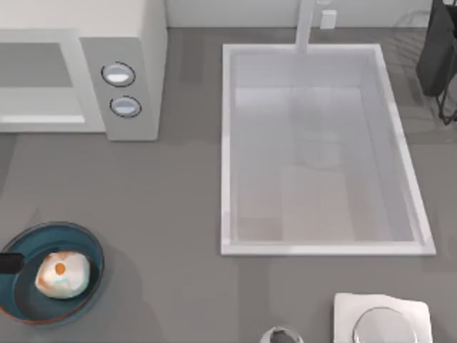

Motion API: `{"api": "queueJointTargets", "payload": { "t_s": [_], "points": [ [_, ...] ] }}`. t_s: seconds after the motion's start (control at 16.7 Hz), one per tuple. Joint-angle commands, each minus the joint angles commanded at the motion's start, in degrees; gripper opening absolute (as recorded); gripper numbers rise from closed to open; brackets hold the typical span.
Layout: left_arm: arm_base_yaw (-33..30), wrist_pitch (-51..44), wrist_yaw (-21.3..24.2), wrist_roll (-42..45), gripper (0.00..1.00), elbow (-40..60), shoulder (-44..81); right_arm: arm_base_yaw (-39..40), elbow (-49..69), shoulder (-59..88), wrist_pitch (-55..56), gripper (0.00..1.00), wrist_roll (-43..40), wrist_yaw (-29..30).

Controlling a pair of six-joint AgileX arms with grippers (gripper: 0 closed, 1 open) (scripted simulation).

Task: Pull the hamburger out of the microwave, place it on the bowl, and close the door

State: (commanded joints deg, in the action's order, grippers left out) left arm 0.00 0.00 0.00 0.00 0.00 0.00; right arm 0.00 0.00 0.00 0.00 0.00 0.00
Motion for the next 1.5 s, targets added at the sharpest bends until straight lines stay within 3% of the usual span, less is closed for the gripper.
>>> {"api": "queueJointTargets", "payload": {
  "t_s": [0.42,0.84,1.02,1.32,1.5],
  "points": [
    [0.87,0.95,0.87,0.01,0.0,-0.01,0.97,0.0,0.0,0.0,0.0,1.0,0.0,0.0],
    [11.28,16.61,11.32,0.25,0.0,-0.32,16.33,0.0,0.0,0.0,0.0,1.0,0.0,0.0],
    [13.62,19.92,13.67,0.31,0.0,-0.39,19.61,0.0,0.0,0.0,0.0,1.0,0.0,0.0],
    [13.24,20.05,13.3,0.35,0.0,-0.46,19.65,0.0,0.0,0.0,0.0,1.0,0.0,0.0],
    [9.93,22.6,10.01,0.37,0.0,-1.08,21.54,0.0,0.0,0.0,0.0,1.0,0.0,0.0]
  ]
}}
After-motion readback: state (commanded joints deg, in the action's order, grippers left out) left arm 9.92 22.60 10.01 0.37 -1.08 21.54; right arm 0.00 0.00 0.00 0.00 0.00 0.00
